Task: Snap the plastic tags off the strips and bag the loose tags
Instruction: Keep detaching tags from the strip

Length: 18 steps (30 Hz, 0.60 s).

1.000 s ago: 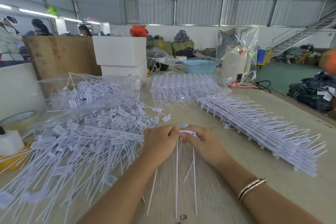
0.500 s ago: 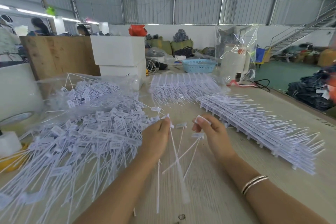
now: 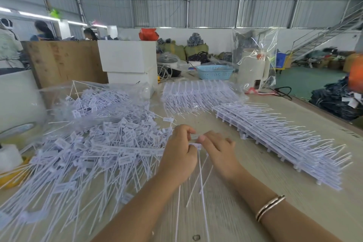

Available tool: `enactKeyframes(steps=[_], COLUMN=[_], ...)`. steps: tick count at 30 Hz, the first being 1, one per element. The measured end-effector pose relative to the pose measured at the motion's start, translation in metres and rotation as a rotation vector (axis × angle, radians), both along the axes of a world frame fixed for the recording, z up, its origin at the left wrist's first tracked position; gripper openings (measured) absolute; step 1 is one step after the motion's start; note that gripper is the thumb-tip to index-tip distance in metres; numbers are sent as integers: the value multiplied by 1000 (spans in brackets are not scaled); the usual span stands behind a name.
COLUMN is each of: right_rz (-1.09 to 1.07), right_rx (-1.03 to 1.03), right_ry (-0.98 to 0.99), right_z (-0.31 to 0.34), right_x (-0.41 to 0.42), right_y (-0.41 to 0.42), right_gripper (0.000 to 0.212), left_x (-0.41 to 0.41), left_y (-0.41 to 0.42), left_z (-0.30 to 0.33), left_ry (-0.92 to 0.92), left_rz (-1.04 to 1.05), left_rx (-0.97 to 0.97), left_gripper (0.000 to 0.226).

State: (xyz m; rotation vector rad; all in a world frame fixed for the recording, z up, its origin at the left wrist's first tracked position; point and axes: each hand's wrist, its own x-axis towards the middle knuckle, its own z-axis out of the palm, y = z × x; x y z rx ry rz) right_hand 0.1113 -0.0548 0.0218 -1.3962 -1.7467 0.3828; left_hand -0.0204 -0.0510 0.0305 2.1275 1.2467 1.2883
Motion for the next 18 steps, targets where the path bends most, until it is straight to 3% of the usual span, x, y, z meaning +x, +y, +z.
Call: enactKeyframes(steps=[3, 5, 8, 12, 18], right_rz=[209, 238, 218, 239, 289], right_rx=[-100, -115, -51, -17, -106], right_ry=[148, 255, 329, 387, 299], right_z=[-1, 0, 0, -2, -4], right_x=[-2, 2, 6, 7, 10], right_y=[0, 0, 1, 0, -1], right_gripper=[35, 29, 27, 28, 25], left_x=[0, -1, -9, -18, -17], left_y=[-2, -4, -3, 2, 0], left_z=[2, 5, 8, 9, 9], left_ry=[1, 67, 270, 573, 450], left_rz=[-47, -47, 67, 240, 93], left_rx=[25, 70, 206, 168, 117], left_gripper=[31, 27, 25, 29, 37])
